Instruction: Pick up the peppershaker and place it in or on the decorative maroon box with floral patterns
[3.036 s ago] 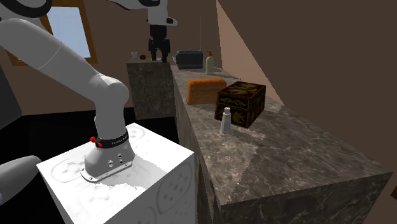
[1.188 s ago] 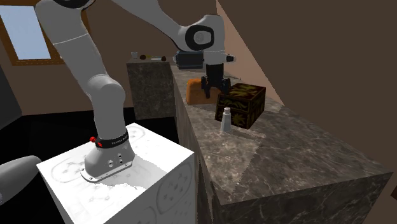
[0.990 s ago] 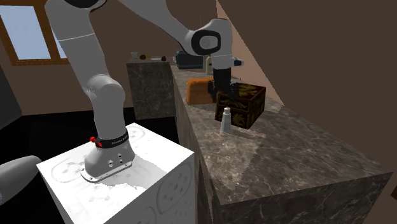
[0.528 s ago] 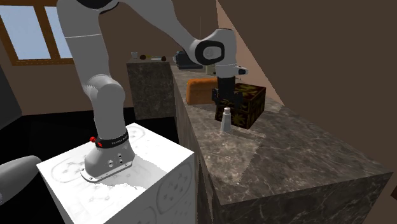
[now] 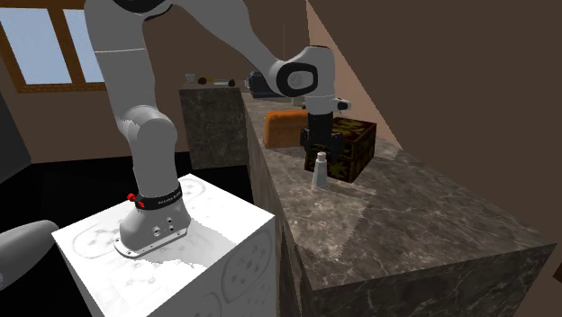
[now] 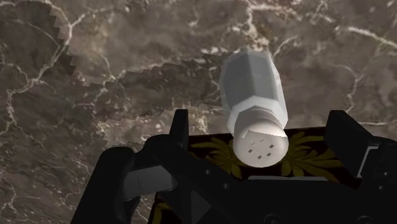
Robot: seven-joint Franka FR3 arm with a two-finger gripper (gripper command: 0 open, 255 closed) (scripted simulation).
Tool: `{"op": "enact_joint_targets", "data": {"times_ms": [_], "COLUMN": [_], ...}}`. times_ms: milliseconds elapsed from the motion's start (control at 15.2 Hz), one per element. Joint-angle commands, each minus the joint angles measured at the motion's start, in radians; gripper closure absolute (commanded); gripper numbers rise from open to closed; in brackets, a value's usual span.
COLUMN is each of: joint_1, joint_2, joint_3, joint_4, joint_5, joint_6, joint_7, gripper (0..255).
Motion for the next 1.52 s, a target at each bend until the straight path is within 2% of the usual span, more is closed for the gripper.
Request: {"op": "enact_joint_targets", "data": {"times_ms": [0,66,660,1452], "joint_1": [0.000,0.000,0.000,-0.002], "joint_2": [0.000,0.000,0.000,-0.105], "joint_3": [0.000,0.000,0.000,0.020], "joint_4": [0.000,0.000,0.000,0.078], "joint_5": [0.000,0.000,0.000,-0.046], "joint_6": [0.000,0.000,0.000,-0.174], "joint_7": [0.000,0.000,0.000,0.028], "gripper": [0,255,255,255]}}
